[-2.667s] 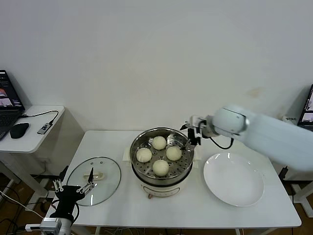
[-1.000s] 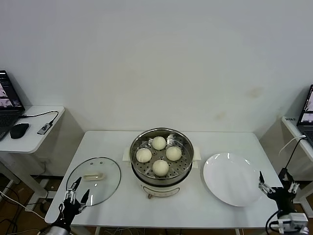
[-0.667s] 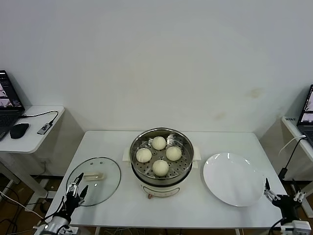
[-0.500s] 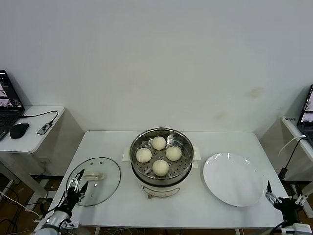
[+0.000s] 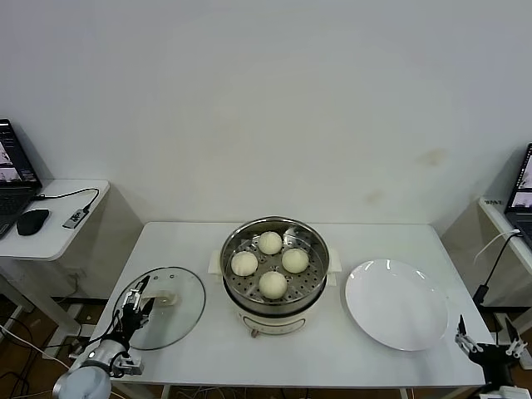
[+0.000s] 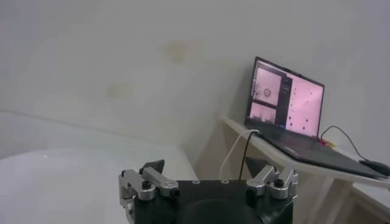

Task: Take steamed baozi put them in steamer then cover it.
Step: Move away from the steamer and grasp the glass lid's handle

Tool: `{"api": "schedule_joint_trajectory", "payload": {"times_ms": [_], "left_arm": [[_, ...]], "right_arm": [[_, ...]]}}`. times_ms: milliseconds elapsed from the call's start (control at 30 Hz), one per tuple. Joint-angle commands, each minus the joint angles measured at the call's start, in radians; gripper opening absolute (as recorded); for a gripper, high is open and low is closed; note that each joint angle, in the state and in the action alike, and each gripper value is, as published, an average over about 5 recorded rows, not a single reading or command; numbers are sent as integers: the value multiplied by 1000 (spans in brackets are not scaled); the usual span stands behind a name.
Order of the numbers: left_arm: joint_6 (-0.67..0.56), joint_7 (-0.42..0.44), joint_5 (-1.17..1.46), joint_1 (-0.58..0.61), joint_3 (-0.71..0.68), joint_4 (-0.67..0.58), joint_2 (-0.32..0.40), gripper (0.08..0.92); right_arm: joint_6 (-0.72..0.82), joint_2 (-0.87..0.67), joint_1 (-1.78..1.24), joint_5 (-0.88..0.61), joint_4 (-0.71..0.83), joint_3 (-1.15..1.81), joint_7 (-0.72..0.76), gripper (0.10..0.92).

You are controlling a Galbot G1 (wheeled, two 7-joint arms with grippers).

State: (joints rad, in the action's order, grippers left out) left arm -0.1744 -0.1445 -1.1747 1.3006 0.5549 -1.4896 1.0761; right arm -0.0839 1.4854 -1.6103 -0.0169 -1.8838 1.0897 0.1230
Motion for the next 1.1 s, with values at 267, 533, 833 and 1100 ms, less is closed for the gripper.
{"api": "schedule_joint_trajectory", "payload": {"times_ms": [267,533,833,1100], "left_arm": [[2,-5,-3,-109,-37,113,18,823],[1,-7,3,-128,-39,155,21,806],[-8,-23,10,-138,-39,192,28,567],[-52,-87,44,-136,-27,190,34,333]], "right_arm": [[-9,6,6,7,15,-4,-5,823],[-14,6,9,12,28,-2,-5,823],[-15,9,13,20,31,-7,-5,823],[-47,9,11,22,30,-21,4,823]]}}
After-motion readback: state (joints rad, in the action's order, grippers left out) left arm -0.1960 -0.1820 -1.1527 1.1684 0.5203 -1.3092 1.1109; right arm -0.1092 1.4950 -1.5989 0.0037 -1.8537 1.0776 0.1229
